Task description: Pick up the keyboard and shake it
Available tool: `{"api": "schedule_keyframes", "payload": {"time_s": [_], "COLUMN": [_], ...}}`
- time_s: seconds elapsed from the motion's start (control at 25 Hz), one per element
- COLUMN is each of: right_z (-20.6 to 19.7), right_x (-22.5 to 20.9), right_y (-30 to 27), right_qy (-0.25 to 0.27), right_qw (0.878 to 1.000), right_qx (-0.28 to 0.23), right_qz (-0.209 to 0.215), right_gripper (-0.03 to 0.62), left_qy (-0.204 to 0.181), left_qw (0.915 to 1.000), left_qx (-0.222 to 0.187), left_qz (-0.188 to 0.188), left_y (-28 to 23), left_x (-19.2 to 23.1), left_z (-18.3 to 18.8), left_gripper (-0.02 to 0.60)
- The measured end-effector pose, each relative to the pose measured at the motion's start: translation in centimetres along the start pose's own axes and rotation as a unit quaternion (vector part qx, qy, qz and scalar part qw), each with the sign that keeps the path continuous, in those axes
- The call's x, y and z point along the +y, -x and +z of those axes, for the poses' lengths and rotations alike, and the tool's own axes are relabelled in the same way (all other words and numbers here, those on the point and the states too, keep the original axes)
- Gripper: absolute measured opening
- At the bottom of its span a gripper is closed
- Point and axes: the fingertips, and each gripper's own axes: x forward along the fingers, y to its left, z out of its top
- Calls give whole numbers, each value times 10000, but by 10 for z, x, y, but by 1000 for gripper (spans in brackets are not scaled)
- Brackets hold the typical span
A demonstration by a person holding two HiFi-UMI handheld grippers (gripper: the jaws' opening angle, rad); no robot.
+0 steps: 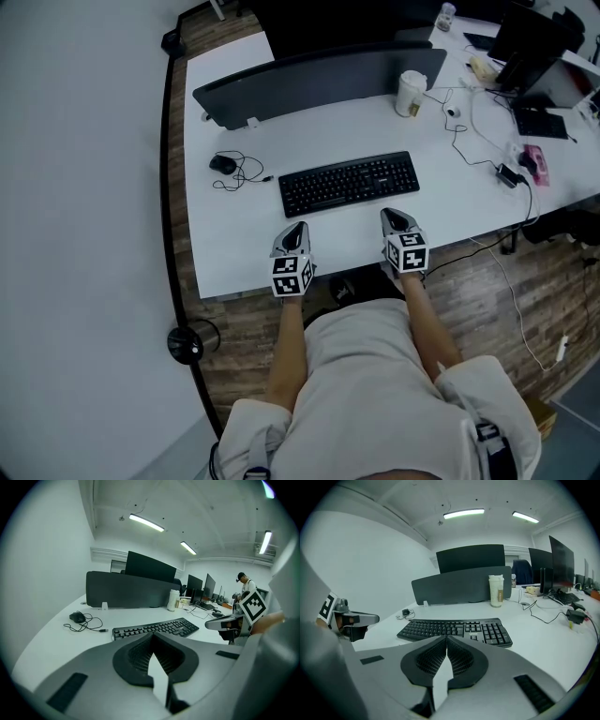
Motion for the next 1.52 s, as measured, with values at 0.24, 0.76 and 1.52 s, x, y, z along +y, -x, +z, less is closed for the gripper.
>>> {"api": "schedule_keyframes", "payload": {"time_s": [0.24, 0.76, 1.52], "right_z": [-6, -8, -14], "right_x": [1, -4, -3], "right_y": [2, 3, 0], "right_qy": [5, 31, 109], "right_qw": [10000, 10000, 9998], "right_qx": [43, 51, 162], "right_qz": [16, -47, -16], "right_gripper": [40, 38, 38], "left_qy": [54, 41, 59], "left_qw": [10000, 9998, 9997], "left_qx": [29, 157, 204], "left_qz": [-65, -75, -84], "left_y": [-2, -8, -9], "left_x": [-1, -1, 0], "left_z": [-5, -10, -17], "left_gripper": [15, 15, 15]}}
